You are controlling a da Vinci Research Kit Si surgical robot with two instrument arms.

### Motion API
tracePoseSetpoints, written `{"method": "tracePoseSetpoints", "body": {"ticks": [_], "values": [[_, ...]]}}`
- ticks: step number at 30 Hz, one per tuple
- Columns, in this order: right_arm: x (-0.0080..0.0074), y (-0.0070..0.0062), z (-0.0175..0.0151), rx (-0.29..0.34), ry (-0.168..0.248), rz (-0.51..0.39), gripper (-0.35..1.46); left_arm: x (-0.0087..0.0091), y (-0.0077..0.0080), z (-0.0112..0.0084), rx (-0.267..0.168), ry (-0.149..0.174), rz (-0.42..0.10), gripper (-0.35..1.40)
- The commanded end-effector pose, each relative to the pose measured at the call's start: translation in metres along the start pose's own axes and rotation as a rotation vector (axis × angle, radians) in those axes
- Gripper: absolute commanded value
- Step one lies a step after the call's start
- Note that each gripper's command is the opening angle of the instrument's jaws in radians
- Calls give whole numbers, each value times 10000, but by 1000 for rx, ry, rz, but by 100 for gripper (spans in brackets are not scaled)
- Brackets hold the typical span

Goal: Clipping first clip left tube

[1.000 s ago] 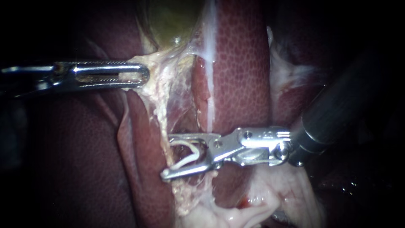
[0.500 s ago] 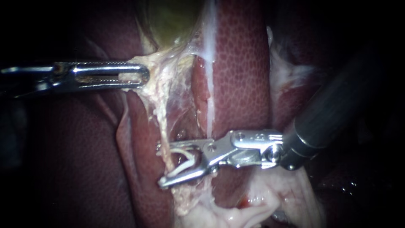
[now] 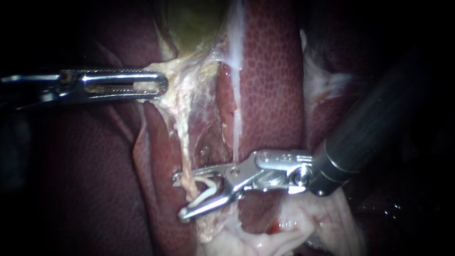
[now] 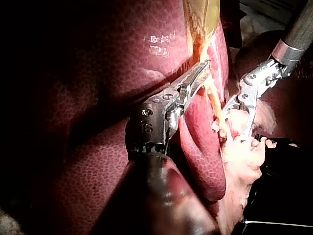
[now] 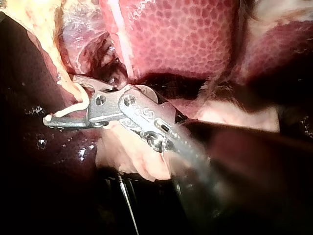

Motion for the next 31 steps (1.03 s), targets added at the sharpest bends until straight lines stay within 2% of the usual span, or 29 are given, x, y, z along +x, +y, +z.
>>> {"method": "tracePoseSetpoints", "body": {"ticks": [1,4,5,6,9,15,31], "values": [[-1,2,0,-1,0,0,53,0,0,0,0,0,0,-35],[-4,7,-1,-2,1,6,47,0,0,1,0,0,0,-35],[-4,10,-1,-2,2,17,40,0,0,1,0,0,0,-35],[-4,11,-3,15,0,29,28,1,0,1,0,0,0,-35],[-7,13,-7,47,-6,40,-34,1,0,1,0,0,0,-35],[-10,17,-9,43,-6,44,-35,1,0,0,0,0,0,-35],[-10,16,-9,43,-6,44,-35,1,0,0,0,0,0,-35]]}}
